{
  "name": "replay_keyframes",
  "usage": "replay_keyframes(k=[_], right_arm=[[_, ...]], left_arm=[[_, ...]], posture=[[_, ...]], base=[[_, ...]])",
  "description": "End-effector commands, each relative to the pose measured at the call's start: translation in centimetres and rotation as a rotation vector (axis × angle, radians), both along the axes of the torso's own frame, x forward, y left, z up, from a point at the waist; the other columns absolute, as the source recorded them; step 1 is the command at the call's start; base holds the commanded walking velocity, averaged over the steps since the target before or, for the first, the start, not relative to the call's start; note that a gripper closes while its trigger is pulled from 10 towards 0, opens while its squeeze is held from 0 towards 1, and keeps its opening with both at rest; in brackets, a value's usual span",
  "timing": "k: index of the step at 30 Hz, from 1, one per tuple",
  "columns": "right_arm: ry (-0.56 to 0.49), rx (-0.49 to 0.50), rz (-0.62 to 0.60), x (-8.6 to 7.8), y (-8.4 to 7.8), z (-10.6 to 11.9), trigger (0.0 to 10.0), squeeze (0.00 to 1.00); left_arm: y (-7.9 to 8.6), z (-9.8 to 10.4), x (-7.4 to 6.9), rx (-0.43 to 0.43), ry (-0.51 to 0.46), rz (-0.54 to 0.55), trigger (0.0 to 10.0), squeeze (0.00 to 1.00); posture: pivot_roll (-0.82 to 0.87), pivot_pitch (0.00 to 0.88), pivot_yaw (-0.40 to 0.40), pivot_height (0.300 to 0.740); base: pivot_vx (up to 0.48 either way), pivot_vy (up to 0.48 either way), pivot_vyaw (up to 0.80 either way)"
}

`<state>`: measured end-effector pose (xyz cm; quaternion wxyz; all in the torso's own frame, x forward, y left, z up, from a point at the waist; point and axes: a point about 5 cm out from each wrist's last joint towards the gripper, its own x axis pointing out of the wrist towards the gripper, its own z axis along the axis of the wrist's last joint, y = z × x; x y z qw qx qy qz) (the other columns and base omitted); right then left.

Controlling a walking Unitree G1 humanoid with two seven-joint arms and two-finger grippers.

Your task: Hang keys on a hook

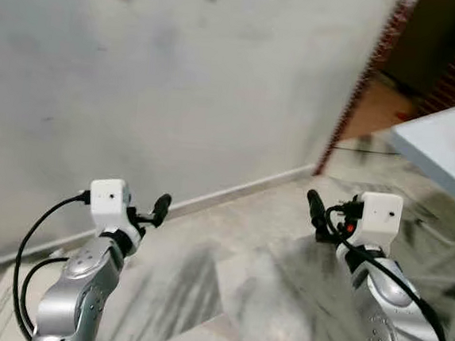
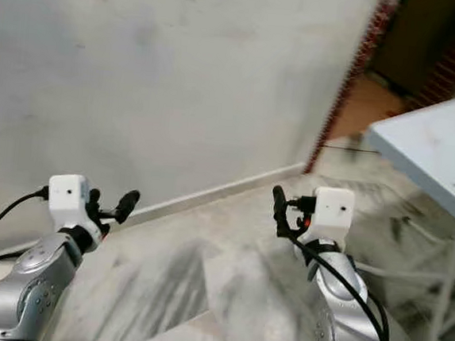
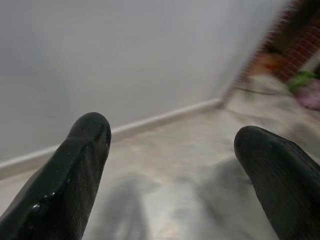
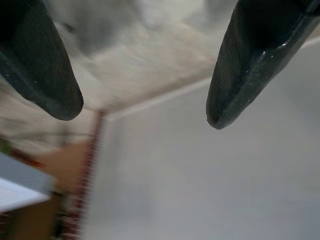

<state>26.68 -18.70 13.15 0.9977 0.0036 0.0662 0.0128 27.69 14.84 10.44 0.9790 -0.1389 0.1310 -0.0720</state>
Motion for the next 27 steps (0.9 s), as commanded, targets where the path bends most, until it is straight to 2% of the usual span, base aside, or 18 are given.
replay_keyframes(k=[1,18,27], right_arm=[[-0.026,0.012,0.022,0.19,0.70,0.55,10.0,0.00],[-0.034,0.009,0.013,0.38,0.59,0.76,10.0,0.00],[-0.033,0.009,0.006,0.25,0.58,0.79,10.0,0.00]], left_arm=[[0.80,-0.18,-0.21,0.022,0.014,0.017,10.0,0.00],[0.91,0.02,-0.04,0.008,0.019,0.003,10.0,0.00],[1.12,0.32,0.04,-0.008,0.005,0.003,10.0,0.00]], posture=[[-0.07,0.064,0.030,0.740],[-0.07,0.076,0.030,0.740],[-0.07,0.078,0.034,0.740]], base=[[0.000,0.000,-0.80],[0.000,0.000,-0.80],[0.062,0.056,0.00]])
